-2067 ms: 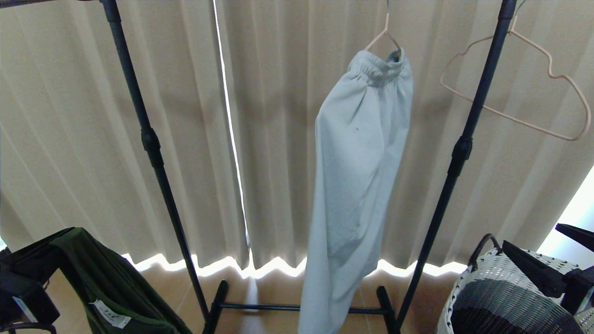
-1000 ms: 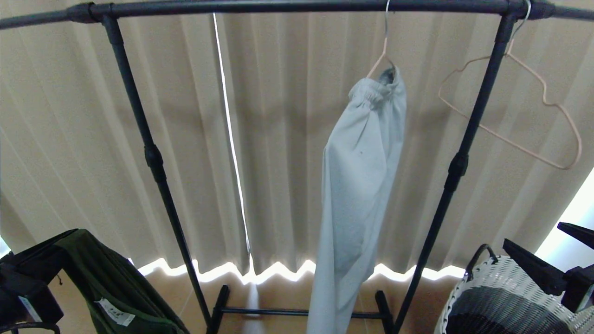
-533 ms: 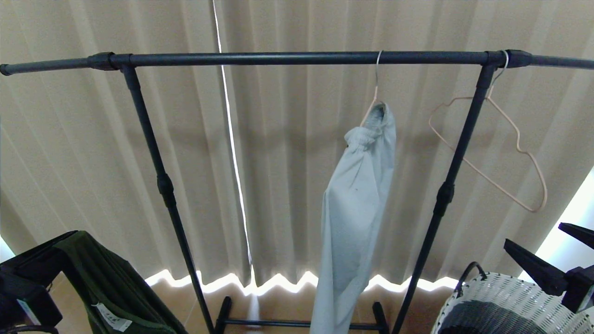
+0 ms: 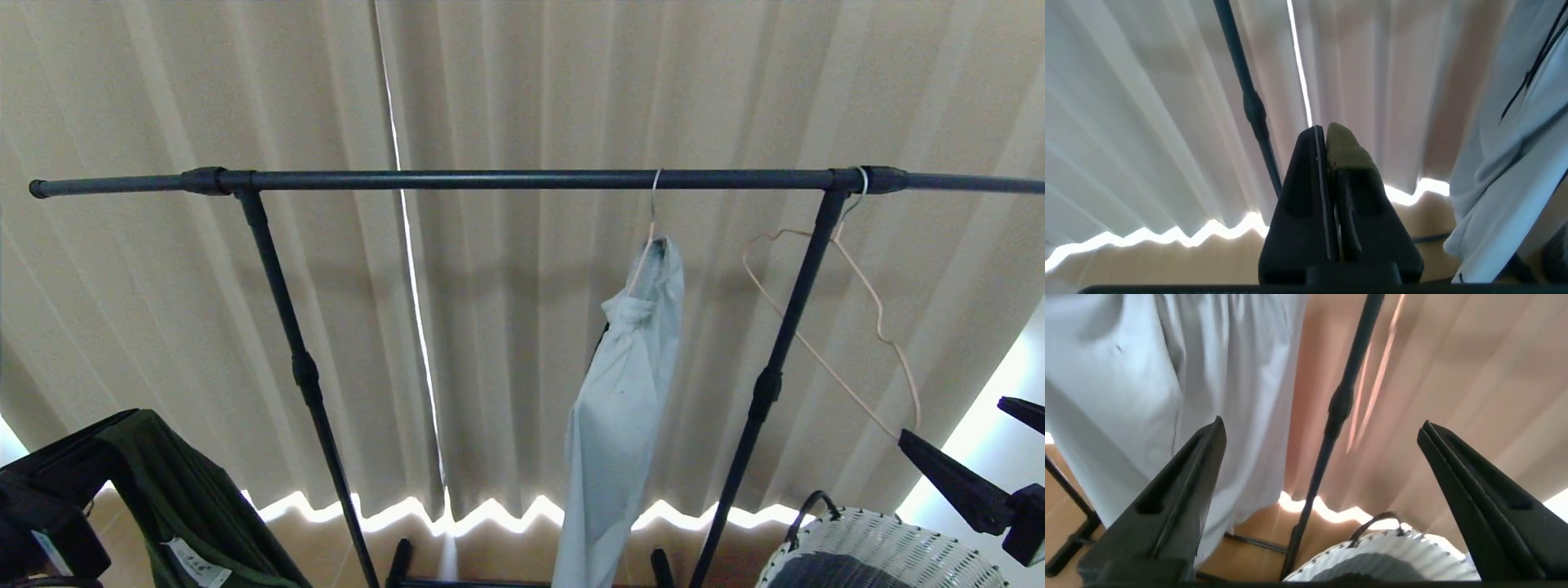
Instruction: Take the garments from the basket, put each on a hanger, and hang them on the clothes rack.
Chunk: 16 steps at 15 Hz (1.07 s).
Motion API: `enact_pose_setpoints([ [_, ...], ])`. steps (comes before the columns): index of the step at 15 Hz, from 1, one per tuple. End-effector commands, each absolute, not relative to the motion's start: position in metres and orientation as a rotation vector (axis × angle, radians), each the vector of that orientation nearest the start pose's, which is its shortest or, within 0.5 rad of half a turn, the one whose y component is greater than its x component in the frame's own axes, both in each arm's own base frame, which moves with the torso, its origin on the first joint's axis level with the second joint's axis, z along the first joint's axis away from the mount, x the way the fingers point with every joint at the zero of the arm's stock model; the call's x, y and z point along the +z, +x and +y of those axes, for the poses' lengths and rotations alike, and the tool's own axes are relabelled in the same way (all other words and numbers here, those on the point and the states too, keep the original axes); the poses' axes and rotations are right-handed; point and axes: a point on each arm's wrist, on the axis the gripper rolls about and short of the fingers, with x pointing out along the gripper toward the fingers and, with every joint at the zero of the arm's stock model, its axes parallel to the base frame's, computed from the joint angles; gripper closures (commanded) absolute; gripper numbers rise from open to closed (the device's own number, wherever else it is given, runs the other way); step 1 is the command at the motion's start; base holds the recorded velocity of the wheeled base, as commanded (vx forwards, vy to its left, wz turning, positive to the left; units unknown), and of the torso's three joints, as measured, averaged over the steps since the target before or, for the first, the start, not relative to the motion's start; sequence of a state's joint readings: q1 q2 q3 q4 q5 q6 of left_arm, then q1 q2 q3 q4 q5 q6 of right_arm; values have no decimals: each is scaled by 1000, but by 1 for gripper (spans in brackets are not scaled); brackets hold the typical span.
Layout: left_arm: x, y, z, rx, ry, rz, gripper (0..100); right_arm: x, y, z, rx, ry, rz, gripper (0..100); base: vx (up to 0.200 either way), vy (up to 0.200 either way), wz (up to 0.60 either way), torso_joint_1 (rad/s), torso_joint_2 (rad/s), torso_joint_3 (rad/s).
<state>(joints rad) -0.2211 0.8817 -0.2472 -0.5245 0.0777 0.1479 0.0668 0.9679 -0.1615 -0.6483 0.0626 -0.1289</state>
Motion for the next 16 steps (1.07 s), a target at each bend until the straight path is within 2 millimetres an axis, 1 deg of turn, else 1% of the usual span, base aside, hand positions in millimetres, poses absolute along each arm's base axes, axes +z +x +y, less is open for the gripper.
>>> enact_pose_setpoints([
  [1,178,95,-20,-152,163,95,100,162,96,8,138,-143,96,0,0,0,0,203,-515,-290],
  [2,179,95,-20,-156,164,92,100,161,94,7,132,-202,95,0,0,0,0,227,-510,-295],
  [3,180,95,-22,-171,165,88,100,162,95,5,110,-218,99,0,0,0,0,217,-530,-300],
  [5,178,93,-25,-211,167,90,100,168,104,-1,53,-213,143,0,0,0,0,132,-288,-168],
  [6,177,93,-25,-215,168,93,100,172,109,-4,30,-209,173,0,0,0,0,46,-110,-56],
  [8,177,93,-25,-213,167,95,100,173,111,-8,9,-201,266,0,0,0,0,16,-28,-16],
  [9,177,93,-25,-214,165,94,100,178,112,-8,15,-196,302,0,0,0,0,0,0,0],
  [13,175,92,-25,-215,167,95,100,191,115,-8,14,-185,313,0,0,0,0,0,0,0],
  [15,175,92,-25,-215,167,93,100,192,121,-9,0,-183,325,0,0,0,0,0,0,0],
  [16,175,92,-25,-215,166,97,100,193,128,-13,-35,-180,344,0,0,0,0,0,0,0],
])
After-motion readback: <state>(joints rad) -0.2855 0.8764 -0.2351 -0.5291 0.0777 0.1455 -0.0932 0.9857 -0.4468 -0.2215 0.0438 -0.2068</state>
